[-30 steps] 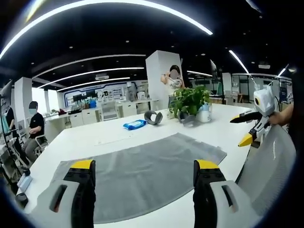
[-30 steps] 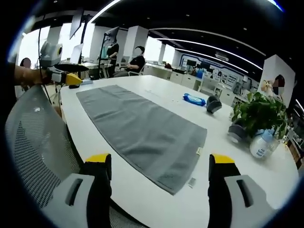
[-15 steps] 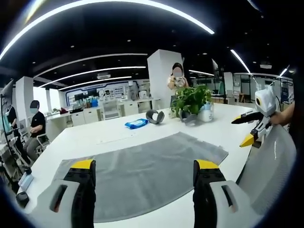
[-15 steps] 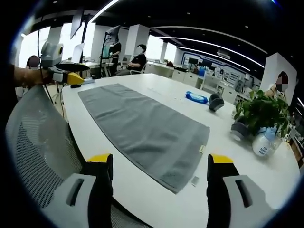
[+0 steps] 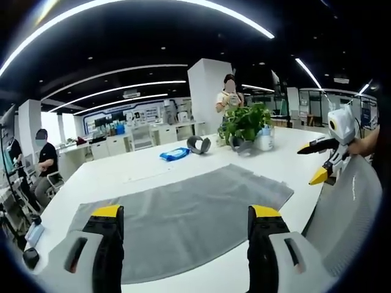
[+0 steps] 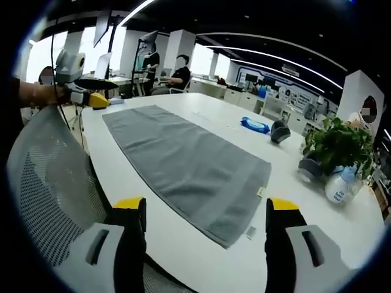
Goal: Fold the towel on the table until its edges align and the towel forms a compact rectangular stack.
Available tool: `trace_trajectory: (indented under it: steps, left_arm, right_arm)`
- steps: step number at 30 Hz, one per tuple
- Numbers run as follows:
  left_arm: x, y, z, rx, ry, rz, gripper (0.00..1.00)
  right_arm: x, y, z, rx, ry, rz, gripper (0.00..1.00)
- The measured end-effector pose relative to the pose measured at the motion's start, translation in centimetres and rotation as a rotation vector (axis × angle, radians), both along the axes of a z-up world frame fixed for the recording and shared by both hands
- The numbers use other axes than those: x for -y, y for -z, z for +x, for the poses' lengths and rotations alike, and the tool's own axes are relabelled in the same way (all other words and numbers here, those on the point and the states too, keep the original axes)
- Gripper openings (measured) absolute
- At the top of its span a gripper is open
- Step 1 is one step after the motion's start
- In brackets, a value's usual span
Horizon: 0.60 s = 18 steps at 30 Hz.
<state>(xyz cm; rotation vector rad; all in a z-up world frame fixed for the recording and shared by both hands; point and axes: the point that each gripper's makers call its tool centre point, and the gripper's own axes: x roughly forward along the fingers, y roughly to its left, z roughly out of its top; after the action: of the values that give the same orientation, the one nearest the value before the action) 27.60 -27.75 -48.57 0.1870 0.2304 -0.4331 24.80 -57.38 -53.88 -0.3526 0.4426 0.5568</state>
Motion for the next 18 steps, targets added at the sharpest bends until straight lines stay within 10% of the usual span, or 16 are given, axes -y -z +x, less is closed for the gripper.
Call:
trace_trajectory:
  steps: [18]
  left_arm:
    - [0.07, 0.18, -0.09, -0.014, 0.009, -0.015, 0.84]
  right_arm:
    - [0.47, 0.32, 0.04, -0.005, 0.014, -0.012, 0.75]
